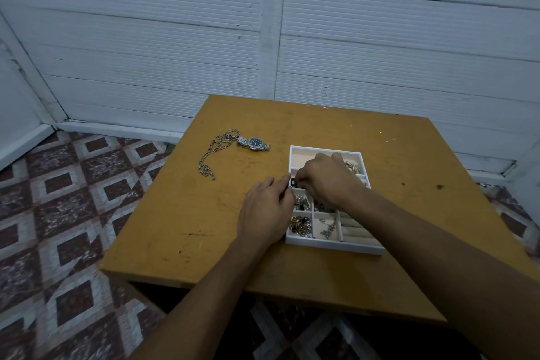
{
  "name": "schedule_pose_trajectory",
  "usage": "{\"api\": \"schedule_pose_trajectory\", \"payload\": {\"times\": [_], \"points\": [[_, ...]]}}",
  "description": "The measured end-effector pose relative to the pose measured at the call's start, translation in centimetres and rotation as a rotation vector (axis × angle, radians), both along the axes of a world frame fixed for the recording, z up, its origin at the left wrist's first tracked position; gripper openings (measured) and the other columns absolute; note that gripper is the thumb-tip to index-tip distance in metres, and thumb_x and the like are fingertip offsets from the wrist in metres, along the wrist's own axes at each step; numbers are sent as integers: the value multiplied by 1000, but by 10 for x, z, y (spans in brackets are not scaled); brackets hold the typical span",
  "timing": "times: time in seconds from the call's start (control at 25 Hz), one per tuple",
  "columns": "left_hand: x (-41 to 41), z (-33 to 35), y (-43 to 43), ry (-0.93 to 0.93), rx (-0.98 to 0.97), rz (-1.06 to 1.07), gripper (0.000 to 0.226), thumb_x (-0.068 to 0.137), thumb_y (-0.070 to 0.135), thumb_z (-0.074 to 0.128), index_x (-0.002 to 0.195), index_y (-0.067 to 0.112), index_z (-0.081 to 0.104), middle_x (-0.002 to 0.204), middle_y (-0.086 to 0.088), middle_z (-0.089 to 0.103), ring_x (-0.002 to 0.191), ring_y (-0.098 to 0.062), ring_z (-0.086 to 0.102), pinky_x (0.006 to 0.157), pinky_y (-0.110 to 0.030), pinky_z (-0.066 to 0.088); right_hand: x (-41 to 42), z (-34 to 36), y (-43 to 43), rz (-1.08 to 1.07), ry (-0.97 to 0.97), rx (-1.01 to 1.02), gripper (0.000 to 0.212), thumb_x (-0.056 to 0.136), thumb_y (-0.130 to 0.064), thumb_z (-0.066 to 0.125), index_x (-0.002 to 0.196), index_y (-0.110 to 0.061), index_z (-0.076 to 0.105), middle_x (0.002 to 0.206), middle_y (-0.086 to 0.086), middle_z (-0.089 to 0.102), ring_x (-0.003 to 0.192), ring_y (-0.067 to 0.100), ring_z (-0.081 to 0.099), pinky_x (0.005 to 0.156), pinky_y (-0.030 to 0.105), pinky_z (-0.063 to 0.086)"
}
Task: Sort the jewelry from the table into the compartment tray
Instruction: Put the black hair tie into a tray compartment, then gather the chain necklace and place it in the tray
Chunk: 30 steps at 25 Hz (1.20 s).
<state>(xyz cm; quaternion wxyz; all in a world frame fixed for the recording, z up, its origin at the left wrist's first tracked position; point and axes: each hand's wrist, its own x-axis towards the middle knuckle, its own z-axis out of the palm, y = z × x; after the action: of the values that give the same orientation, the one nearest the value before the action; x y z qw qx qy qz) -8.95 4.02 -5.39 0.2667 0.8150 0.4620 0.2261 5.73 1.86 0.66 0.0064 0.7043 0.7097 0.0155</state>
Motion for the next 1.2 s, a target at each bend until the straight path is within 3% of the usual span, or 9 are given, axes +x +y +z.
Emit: {"api": "schedule_pose_trajectory", "payload": {"times": [0.2,0.32,0.44,0.56,0.68,0.72,0.8,0.88,1.2], "points": [[-1,9,1,-68,-24,-35,42,99,33,41,140,28,47,131,-9,58,123,-27,49,101,-40,40,2,4,2,1,75,-40,30,98,-21,45,114,-35,67,106,-3,70,109,23,49,86,38,29],[-8,18,5,-213,-132,-45,35,97,29,47,129,26,59,118,1,67,104,-10,59,84,-25,47,2,11,3,-49,211,6,31,95,-14,47,110,-29,70,112,-3,70,110,22,55,98,40,38],[-20,23,10,-205,-103,9,34,96,29,50,128,24,60,126,6,64,97,5,50,81,-10,36,0,20,3,-75,310,57,31,93,-12,46,108,-22,71,111,-1,71,106,22,60,96,40,46],[-38,27,16,-188,-85,46,32,96,29,51,126,25,62,124,7,64,92,6,48,78,-10,35,-12,24,7,-43,348,73,29,95,-15,46,112,-21,69,116,0,69,108,20,61,94,36,48],[-62,29,25,-171,-60,101,28,95,28,52,120,27,64,111,6,68,68,8,45,59,-4,35,-30,24,18,-6,360,53,29,95,-19,49,118,-22,65,122,1,66,111,21,59,96,39,48],[-70,30,28,-162,-46,115,27,95,28,52,119,27,65,111,5,67,70,6,47,62,-7,36,-36,24,22,6,357,41,30,94,-20,51,121,-23,64,124,2,65,113,22,58,97,40,47],[-86,32,36,-142,-19,160,27,94,27,53,117,24,66,120,2,65,95,-6,55,78,-20,40,-50,23,33,36,339,17,33,94,-23,54,126,-23,59,130,2,61,118,22,55,100,41,45],[-100,32,46,-115,4,216,27,93,27,54,116,22,66,126,0,62,117,-15,51,95,-29,39,-66,20,47,68,288,1,36,95,-26,53,131,-23,55,135,3,57,123,23,50,102,41,42],[-127,18,78,-16,127,292,28,89,28,57,112,16,69,103,-1,64,109,-23,50,96,-41,43,-110,4,103,134,113,-32,35,101,-27,41,135,-24,48,140,4,50,130,28,41,106,51,34]]}}
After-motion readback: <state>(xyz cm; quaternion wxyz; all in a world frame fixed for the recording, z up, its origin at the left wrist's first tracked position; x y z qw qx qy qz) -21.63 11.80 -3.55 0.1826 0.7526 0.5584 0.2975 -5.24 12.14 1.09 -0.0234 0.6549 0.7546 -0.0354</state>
